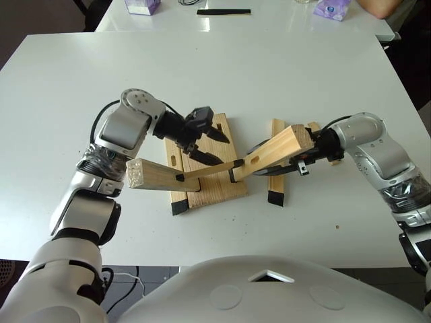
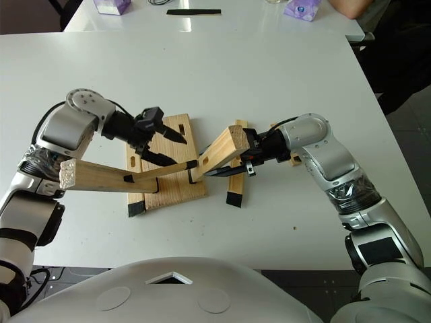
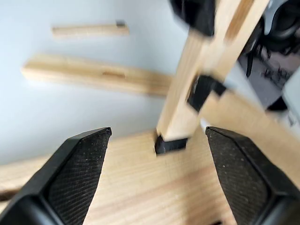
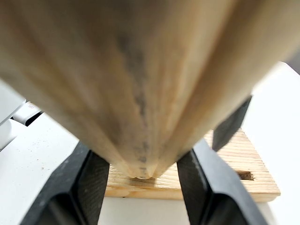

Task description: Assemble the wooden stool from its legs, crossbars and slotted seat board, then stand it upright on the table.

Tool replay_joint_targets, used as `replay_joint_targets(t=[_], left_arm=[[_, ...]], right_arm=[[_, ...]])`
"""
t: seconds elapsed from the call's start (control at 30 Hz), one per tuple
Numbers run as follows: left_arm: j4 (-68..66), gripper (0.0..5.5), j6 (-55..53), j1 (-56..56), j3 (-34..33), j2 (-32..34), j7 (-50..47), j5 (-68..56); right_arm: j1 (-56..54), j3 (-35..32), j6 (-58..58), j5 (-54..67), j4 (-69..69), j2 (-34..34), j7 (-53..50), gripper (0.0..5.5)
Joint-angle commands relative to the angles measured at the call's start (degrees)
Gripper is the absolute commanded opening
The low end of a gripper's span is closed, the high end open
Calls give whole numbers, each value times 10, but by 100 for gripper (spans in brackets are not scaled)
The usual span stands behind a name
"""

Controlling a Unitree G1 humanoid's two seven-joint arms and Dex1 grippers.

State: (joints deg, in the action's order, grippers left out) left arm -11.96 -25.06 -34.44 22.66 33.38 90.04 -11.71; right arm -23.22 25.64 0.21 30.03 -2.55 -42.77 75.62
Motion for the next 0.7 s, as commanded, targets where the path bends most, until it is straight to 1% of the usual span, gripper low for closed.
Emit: replay_joint_targets(t=[0.03, 0.33, 0.53, 0.7], left_arm=[[-8, 377, 32, 28, 40, 1, 12, 22], [-23, 377, 7, 13, 23, -15, 2, -1], [9, 377, -73, -6, -21, -36, 1, -68], [20, 377, -99, -19, -39, -41, -2, -82]], right_arm=[[22, 51, 30, -134, 39, -30, 4, 199], [24, 54, 26, -136, 41, -28, 1, 199], [25, 55, 23, -139, 45, -28, 0, 199], [27, 56, 21, -140, 45, -27, 0, 199]])
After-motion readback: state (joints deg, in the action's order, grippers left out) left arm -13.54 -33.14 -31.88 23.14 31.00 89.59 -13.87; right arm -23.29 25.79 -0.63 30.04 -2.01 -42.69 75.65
